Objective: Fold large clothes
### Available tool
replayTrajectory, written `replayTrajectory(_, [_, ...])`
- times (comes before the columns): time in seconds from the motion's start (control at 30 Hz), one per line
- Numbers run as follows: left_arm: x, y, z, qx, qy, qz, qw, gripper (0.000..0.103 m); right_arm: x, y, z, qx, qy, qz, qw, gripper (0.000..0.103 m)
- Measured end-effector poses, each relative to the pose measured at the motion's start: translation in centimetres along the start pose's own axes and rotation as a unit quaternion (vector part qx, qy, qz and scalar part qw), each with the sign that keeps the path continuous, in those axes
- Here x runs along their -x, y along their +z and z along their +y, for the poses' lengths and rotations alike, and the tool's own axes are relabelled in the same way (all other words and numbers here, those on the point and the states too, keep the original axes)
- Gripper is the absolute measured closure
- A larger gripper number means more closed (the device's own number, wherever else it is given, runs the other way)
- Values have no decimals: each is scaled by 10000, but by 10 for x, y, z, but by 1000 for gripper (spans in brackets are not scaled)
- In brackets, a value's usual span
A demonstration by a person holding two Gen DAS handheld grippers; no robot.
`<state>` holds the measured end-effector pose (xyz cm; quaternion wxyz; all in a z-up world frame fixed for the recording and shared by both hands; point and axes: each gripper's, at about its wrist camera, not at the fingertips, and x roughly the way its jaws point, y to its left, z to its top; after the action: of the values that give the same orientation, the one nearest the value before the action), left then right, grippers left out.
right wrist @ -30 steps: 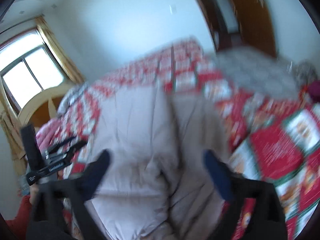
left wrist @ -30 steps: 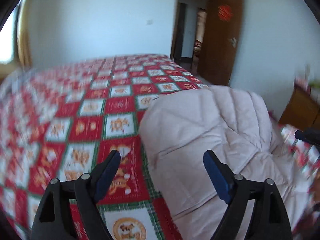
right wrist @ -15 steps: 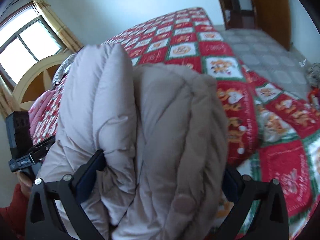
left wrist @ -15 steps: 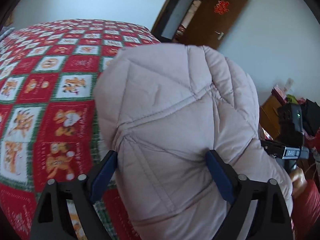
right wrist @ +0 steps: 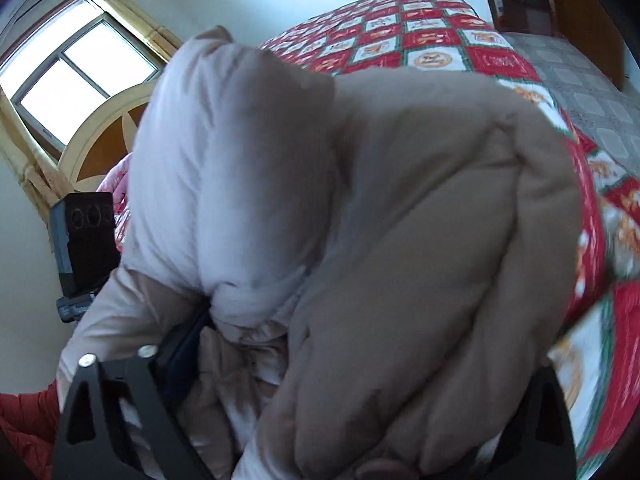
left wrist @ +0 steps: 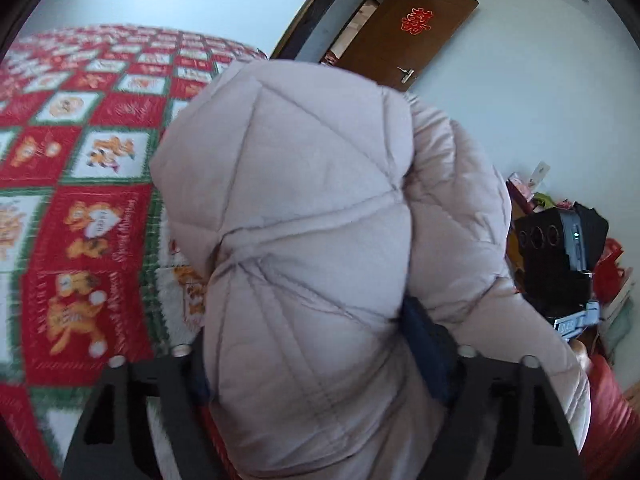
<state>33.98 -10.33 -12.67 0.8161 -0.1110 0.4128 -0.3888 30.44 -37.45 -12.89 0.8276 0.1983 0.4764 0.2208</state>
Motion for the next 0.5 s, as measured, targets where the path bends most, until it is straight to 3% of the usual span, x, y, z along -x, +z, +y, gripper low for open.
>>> replayTrajectory(0.1, [22, -10, -12, -139, 157, -133, 9997, 35, 10, -23, 25, -82, 110, -204, 9997, 34])
replayTrajectory(0.3, [81, -35, -37, -400, 104, -476, 9980, 36, 44, -74, 79, -89, 453, -999, 9939, 48])
replayTrajectory(0.5, [120, -35, -92, -872, -304, -795, 9926, 40, 106, -105, 114, -188, 619, -1864, 9803, 49])
